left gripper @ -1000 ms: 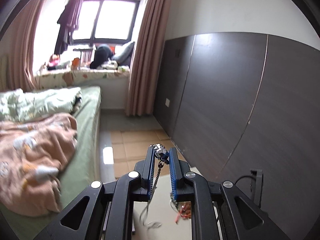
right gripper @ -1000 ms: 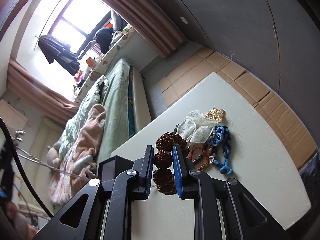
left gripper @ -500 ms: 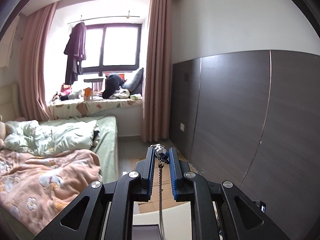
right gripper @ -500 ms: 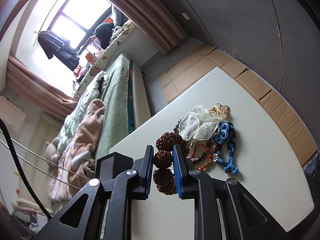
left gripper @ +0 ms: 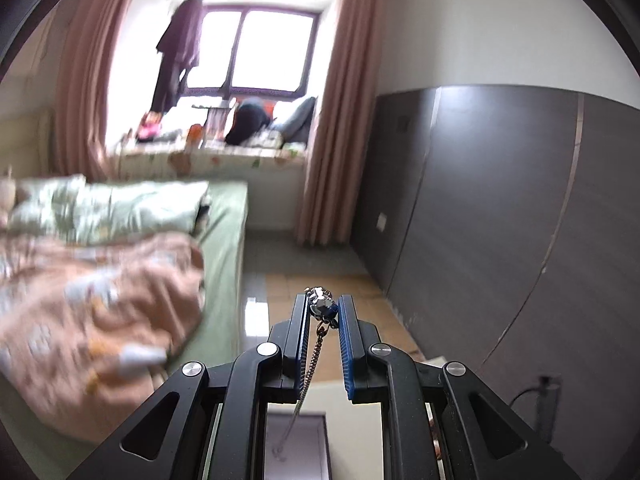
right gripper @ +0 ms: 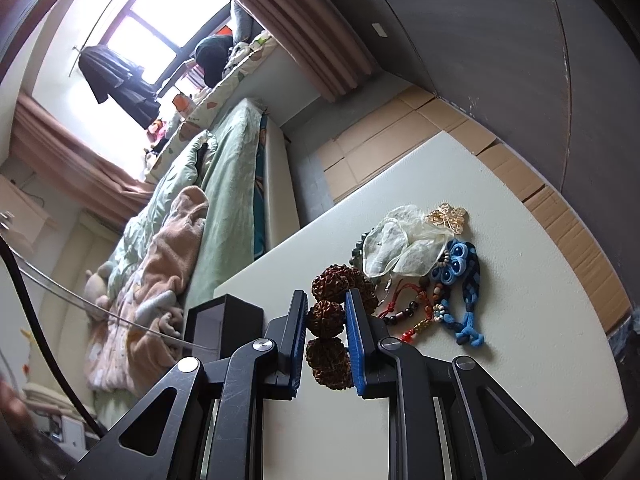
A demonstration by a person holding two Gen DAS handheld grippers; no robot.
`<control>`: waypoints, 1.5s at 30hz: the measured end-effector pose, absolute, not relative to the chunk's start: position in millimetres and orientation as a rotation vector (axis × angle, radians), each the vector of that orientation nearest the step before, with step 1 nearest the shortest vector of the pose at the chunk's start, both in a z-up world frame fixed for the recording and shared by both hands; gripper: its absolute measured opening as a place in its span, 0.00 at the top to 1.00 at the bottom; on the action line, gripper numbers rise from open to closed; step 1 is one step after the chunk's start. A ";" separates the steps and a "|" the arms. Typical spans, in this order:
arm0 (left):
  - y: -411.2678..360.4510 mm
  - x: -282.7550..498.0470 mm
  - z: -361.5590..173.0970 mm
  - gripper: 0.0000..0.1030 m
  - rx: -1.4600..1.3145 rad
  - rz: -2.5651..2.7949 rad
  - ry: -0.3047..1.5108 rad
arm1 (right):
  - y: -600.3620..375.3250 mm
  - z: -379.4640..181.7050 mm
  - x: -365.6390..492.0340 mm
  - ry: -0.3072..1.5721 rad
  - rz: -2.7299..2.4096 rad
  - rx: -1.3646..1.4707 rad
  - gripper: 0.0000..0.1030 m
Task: Organize jewelry
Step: 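Carry the silver chain into the black box and open the left gripper while the right holds the bracelet, then lower the brown bead bracelet into the black box and open the right gripper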
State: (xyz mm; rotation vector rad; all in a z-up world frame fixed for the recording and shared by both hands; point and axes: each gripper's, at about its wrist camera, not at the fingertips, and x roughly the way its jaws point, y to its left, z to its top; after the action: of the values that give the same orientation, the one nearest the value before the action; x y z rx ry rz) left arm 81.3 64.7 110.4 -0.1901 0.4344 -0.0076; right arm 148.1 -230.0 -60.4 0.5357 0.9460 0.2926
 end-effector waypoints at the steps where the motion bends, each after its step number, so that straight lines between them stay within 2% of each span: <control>1: 68.0 82.3 99.1 0.86 -0.217 -0.003 0.454 | -229.3 -60.5 148.2 0.947 0.292 0.532 0.80; 9: 85.7 90.0 18.0 0.86 -0.401 -0.028 0.576 | -218.9 -57.2 144.7 0.931 0.330 0.514 0.80; 12: 92.5 101.5 -16.2 0.85 -0.511 -0.025 0.717 | -212.1 -52.1 139.1 0.902 0.371 0.524 0.80; 16: 107.2 109.5 -38.7 0.83 -0.603 0.017 0.813 | -193.8 -45.6 131.3 0.857 0.443 0.516 0.80; 17: 108.7 111.0 -39.6 0.77 -0.605 0.016 0.829 | -187.3 -44.1 130.1 0.845 0.462 0.510 0.80; 18: 109.9 111.0 -39.7 0.63 -0.611 0.000 0.836 | -182.3 -42.9 129.3 0.834 0.476 0.507 0.80; 19: 110.6 109.4 -38.8 0.53 -0.613 -0.011 0.836 | -175.2 -41.6 128.2 0.818 0.495 0.505 0.80; 20: 112.1 106.1 -37.1 0.37 -0.610 -0.012 0.826 | -170.5 -41.0 128.0 0.809 0.506 0.504 0.80; 21: 114.0 101.2 -34.5 0.29 -0.603 -0.005 0.809 | -164.8 -40.4 127.7 0.800 0.518 0.503 0.80; 22: 115.6 98.0 -31.4 0.27 -0.593 0.000 0.794 | -160.0 -39.9 128.0 0.794 0.529 0.503 0.80; 31: 146.4 85.5 -28.0 0.26 -0.639 0.042 0.774 | -117.1 -32.1 132.7 0.742 0.596 0.511 0.80; 42: 156.4 86.9 -24.3 0.26 -0.673 0.046 0.753 | -67.7 -51.7 141.8 0.782 0.557 0.419 0.79; 44: 155.1 87.2 -23.3 0.26 -0.670 0.042 0.751 | -62.0 -57.2 142.6 0.809 0.597 0.421 0.72; 45: 154.3 86.9 -22.8 0.26 -0.669 0.042 0.749 | -56.9 -60.6 143.5 0.843 0.640 0.425 0.61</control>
State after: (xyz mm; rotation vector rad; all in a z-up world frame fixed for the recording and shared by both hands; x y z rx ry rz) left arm 86.9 154.3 -22.8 -0.6688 0.7487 0.0417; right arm 143.5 -56.9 -60.6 0.4248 0.8425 0.6398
